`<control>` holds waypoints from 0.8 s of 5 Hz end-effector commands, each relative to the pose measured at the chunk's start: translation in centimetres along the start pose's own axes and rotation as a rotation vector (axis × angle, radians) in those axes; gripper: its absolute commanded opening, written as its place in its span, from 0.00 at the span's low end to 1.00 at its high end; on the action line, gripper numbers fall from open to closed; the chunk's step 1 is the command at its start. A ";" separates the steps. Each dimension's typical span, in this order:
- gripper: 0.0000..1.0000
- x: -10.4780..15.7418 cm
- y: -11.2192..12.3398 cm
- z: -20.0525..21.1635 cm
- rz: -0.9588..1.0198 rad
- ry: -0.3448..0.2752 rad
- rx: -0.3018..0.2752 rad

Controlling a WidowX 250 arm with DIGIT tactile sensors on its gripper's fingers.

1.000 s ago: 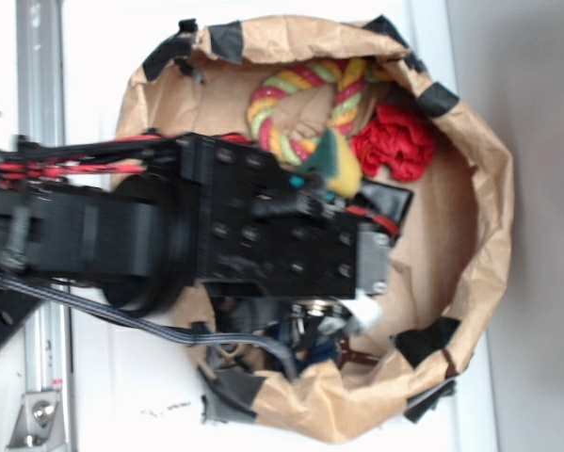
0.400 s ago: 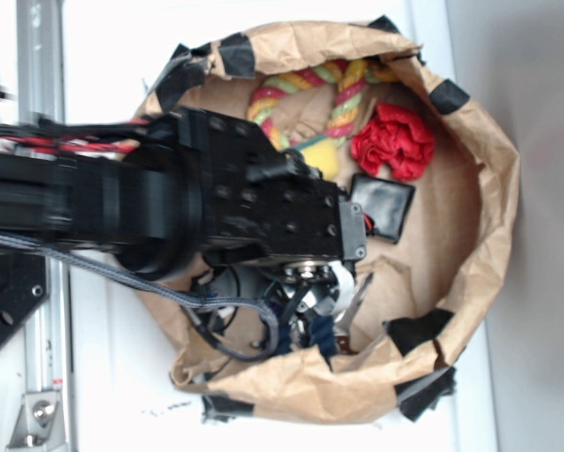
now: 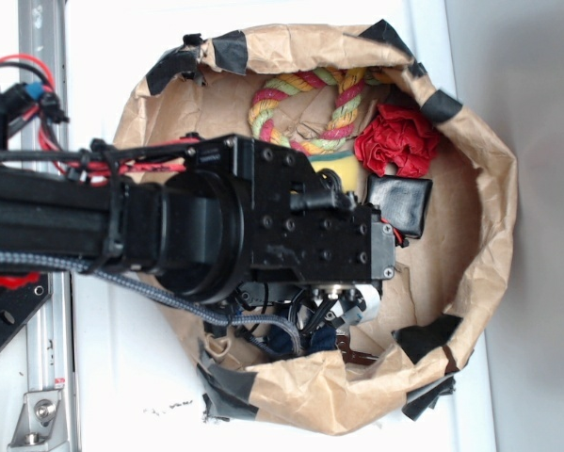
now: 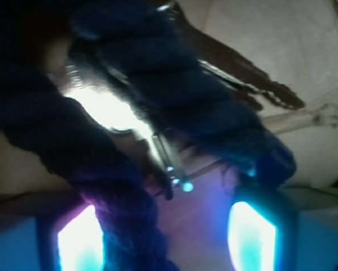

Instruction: Grab the blue rope.

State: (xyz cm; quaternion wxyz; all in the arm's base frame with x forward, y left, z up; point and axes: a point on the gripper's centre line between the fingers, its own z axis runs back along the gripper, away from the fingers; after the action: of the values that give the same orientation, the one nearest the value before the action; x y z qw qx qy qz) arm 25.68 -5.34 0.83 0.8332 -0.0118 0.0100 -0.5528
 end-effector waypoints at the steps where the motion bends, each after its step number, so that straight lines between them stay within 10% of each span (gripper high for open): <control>1: 0.00 -0.4 1.1 2.9 0.101 -0.021 0.096; 4: 0.00 -2.8 2.2 10.7 0.350 -0.074 0.179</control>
State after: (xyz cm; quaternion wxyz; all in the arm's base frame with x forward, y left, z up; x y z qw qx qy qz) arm 26.75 -1.67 9.80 0.9132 0.0287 -0.0340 -0.4050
